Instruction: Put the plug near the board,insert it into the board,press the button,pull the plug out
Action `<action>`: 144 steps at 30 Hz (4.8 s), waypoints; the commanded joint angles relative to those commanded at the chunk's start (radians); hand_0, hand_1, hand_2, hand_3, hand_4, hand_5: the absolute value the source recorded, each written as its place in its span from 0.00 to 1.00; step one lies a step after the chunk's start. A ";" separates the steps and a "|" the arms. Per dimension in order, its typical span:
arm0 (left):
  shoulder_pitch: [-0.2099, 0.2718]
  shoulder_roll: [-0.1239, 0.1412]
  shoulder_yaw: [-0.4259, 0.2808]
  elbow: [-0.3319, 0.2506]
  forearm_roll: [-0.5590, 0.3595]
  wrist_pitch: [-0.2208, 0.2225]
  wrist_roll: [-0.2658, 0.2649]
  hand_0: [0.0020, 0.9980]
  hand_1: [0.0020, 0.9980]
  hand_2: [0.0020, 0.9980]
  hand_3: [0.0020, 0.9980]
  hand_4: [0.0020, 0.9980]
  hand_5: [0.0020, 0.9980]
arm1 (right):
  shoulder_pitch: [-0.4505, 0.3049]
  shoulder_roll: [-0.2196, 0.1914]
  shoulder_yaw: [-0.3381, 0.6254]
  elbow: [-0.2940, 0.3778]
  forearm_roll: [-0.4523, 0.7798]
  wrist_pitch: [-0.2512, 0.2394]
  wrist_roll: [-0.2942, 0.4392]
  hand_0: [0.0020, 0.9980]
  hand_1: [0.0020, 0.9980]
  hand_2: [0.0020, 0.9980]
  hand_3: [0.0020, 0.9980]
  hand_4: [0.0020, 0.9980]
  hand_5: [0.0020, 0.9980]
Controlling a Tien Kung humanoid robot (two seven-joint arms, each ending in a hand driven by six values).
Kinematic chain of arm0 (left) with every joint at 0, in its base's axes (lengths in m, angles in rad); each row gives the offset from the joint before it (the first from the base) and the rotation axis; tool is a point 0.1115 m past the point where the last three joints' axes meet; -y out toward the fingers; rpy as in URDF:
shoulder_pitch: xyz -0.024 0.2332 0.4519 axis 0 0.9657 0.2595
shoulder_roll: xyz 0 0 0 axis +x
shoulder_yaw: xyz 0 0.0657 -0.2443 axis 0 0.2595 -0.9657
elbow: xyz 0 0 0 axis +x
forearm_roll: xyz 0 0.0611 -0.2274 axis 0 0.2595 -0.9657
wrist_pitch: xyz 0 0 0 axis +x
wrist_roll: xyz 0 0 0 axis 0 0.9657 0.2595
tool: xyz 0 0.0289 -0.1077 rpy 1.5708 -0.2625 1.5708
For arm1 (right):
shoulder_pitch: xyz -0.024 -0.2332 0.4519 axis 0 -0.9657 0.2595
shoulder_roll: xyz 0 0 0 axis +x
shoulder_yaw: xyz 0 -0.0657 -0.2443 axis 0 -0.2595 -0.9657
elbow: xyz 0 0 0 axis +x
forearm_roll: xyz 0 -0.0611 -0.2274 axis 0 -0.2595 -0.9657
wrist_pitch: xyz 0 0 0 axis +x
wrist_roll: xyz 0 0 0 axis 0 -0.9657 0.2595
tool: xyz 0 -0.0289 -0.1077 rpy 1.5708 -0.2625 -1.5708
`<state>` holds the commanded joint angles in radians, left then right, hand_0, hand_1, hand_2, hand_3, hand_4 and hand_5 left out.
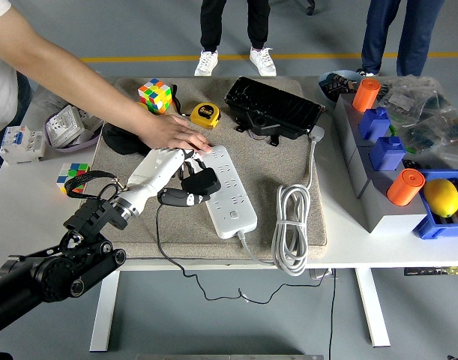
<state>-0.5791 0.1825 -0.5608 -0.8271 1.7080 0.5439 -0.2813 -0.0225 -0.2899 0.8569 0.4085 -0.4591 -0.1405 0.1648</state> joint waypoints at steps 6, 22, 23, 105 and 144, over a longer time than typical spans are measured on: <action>-0.001 0.001 -0.001 0.001 0.004 -0.004 0.005 0.25 0.33 0.36 0.52 0.85 0.06 | 0.001 0.000 0.001 0.002 -0.002 0.000 0.000 0.60 0.61 0.55 0.55 0.75 0.26; 0.001 0.005 -0.009 -0.005 0.029 -0.037 0.025 0.27 0.37 0.48 0.54 0.93 0.09 | 0.001 0.000 0.008 0.006 -0.009 -0.001 0.001 0.60 0.61 0.55 0.55 0.75 0.26; 0.001 0.005 -0.010 -0.005 0.032 -0.039 0.026 0.27 0.37 0.48 0.54 0.93 0.09 | 0.001 0.000 0.008 0.006 -0.009 -0.001 0.001 0.60 0.61 0.55 0.55 0.75 0.26; 0.215 0.066 -0.129 -0.208 0.005 -0.011 -0.114 0.84 0.83 0.83 0.79 0.94 0.69 | -0.001 -0.003 0.008 0.007 -0.009 -0.001 0.017 0.60 0.61 0.54 0.55 0.75 0.25; 0.181 0.043 -0.074 -0.150 0.070 -0.007 -0.066 0.83 0.82 0.81 0.77 0.94 0.71 | -0.005 0.000 0.024 0.015 -0.017 -0.001 0.023 0.60 0.61 0.55 0.55 0.75 0.25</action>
<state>-0.3983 0.2259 -0.6353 -0.9771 1.7778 0.5367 -0.3473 -0.0276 -0.2903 0.8814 0.4236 -0.4764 -0.1413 0.1880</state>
